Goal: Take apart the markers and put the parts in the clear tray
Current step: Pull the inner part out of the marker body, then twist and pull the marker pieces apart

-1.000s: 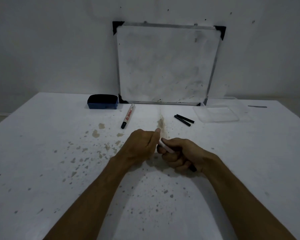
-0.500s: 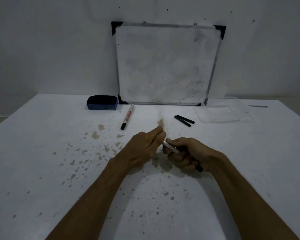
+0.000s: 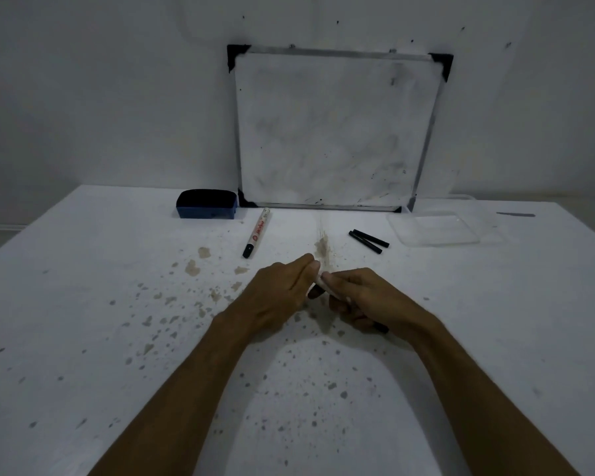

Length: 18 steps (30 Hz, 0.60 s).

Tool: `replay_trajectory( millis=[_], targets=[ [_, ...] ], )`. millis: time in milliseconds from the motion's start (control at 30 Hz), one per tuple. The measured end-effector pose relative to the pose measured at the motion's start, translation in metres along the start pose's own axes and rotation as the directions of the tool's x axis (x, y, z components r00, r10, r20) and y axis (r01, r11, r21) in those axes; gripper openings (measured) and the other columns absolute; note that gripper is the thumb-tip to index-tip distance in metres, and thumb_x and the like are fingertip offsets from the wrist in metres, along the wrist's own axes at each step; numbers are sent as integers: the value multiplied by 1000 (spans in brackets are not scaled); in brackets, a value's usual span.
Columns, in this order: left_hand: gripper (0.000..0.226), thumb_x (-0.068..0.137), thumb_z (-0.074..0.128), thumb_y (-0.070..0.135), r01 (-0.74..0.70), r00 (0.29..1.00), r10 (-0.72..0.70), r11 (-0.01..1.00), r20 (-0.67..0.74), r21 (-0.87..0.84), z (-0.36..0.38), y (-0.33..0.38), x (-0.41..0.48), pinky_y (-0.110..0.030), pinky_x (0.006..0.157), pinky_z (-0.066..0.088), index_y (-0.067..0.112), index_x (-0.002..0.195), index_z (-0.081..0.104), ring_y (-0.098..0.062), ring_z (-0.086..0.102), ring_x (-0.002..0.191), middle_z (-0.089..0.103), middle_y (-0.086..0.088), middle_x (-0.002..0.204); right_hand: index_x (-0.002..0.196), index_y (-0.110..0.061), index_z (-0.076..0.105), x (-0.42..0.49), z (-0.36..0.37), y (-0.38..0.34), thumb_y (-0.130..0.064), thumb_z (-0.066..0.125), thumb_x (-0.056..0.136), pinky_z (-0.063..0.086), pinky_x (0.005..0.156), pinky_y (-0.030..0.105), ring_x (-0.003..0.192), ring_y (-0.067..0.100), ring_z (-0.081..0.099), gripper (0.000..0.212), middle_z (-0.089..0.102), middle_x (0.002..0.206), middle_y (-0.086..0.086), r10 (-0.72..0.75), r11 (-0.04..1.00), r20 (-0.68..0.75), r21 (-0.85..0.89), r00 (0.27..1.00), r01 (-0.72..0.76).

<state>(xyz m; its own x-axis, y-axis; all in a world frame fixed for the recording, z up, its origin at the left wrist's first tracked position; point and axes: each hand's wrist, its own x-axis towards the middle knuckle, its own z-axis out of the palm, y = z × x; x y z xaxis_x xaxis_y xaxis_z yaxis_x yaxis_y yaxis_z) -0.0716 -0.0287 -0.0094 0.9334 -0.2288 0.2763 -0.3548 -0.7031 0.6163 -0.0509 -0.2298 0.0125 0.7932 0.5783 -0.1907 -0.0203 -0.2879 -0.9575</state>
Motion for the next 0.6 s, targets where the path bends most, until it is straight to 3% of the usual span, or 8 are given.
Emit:
replay_trajectory(
  millis=[67, 167, 233, 300, 367, 467, 600],
  targets=[
    [43, 111, 27, 44, 19, 998, -17, 999, -67, 27, 0, -4, -1, -27, 56, 39, 35, 72, 43, -10, 48, 53, 51, 6, 60, 102, -28, 82, -1, 0, 1, -57, 58, 97, 38, 44, 20, 47, 10, 44, 38, 58, 61, -5, -84, 990, -41, -115, 996, 78],
    [46, 110, 30, 50, 165, 967, -188, 977, -174, -138, -5, -17, -3, -37, 65, 49, 30, 74, 51, -13, 57, 62, 58, 4, 66, 104, -34, 80, -4, -13, 5, -56, 61, 95, 48, 55, 13, 57, 4, 63, 30, 74, 72, -11, -231, 921, -200, -359, 952, 148],
    [41, 110, 32, 50, 190, 957, -228, 960, -180, -205, -6, -22, -1, -42, 67, 51, 28, 81, 50, -11, 53, 61, 58, -2, 69, 104, -35, 80, -7, -25, 8, -55, 63, 95, 48, 51, 16, 56, 6, 62, 27, 74, 73, -8, -230, 951, -327, -274, 917, 141],
    [34, 108, 35, 52, 155, 972, -178, 976, -154, -151, -3, -22, 2, -37, 66, 51, 30, 91, 54, -7, 55, 66, 63, -3, 78, 102, -33, 80, -10, -31, 9, -52, 64, 96, 44, 43, 24, 54, 13, 57, 25, 72, 73, -1, -172, 984, -380, -107, 909, 142],
    [30, 105, 44, 51, 101, 983, -106, 994, -151, -36, 2, -23, 3, -31, 73, 51, 28, 99, 62, -8, 59, 79, 64, 4, 88, 102, -28, 79, -9, -29, 9, -52, 66, 96, 41, 42, 28, 55, 18, 57, 28, 73, 76, 3, -130, 991, -372, -17, 919, 134],
    [23, 99, 61, 44, 27, 981, -4, 993, -194, 117, 6, -31, 5, -34, 84, 50, 23, 102, 70, -13, 56, 92, 65, 5, 100, 104, -22, 76, -7, -22, 6, -52, 66, 95, 44, 46, 32, 58, 19, 59, 33, 75, 81, 6, -113, 992, -336, 12, 935, 124],
    [22, 97, 67, 42, 58, 975, -9, 975, -220, 216, 5, -37, 5, -36, 90, 47, 23, 104, 72, -12, 56, 97, 66, 5, 104, 100, -13, 76, -3, -15, 2, -37, 65, 101, 49, 47, 30, 59, 20, 61, 27, 74, 81, 5, -122, 986, -299, 72, 946, 150]
  ],
)
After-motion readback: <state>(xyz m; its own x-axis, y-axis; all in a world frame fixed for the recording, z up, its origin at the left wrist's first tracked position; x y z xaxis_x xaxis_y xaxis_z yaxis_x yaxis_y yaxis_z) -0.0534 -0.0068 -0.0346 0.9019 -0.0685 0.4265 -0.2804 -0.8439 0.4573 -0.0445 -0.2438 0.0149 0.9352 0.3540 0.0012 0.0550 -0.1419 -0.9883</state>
